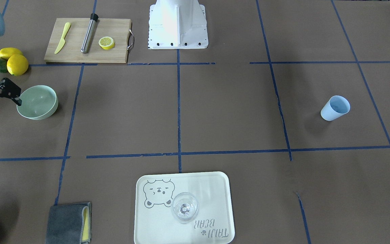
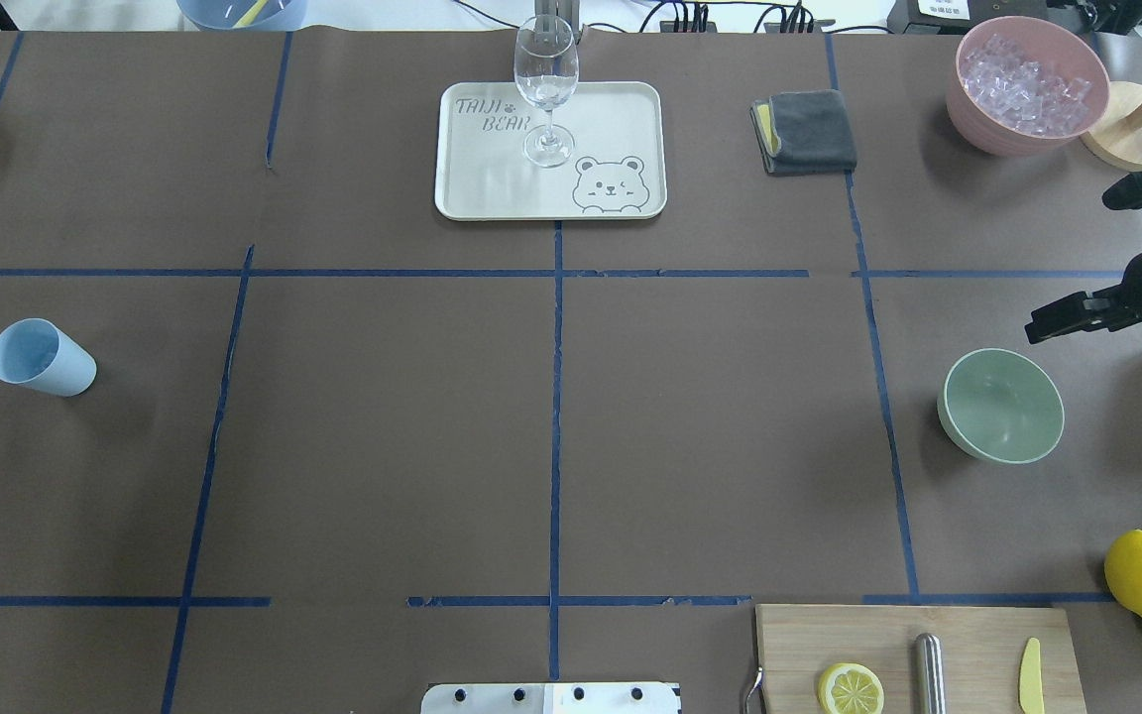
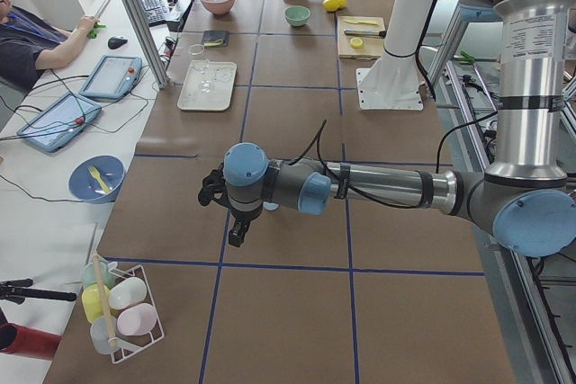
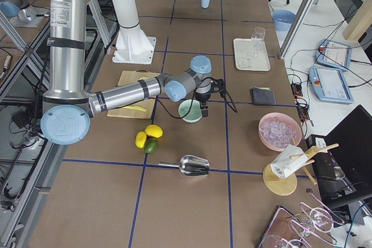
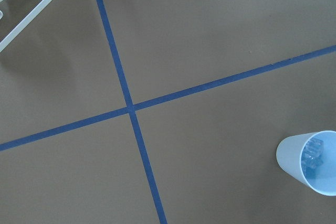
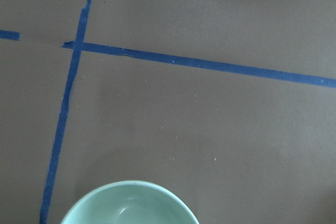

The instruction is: Pour ice into bowl

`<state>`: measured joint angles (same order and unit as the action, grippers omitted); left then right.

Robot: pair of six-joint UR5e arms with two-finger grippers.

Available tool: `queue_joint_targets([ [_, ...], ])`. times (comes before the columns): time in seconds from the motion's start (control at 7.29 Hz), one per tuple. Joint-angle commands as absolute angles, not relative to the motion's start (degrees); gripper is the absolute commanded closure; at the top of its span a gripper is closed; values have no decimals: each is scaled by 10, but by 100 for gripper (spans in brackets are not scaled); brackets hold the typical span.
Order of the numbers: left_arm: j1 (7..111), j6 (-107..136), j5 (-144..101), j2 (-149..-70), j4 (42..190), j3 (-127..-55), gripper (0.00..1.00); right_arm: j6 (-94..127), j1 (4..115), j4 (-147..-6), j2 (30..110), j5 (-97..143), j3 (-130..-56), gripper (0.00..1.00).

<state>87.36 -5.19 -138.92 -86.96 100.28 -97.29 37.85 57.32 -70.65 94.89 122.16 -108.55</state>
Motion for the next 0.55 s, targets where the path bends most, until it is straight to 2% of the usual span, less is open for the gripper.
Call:
queue_joint_targets([
  [0.0,874,-53,-1390,-868,1009,-973,0,441,513,-655,987,1151,-1082,1],
  [0.14,874,-53,-1390,-867,1016,-973,0,497,496,-580,1015,1147,-1077,3],
  [0.27,874,-53,-1390,-867,1016,-973,0,514,484,-556,1033,1139,-1076,13],
  [0.41,874,-53,-1390,-867,1016,-973,0,505,474,-555,1036,1139,-1071,36],
])
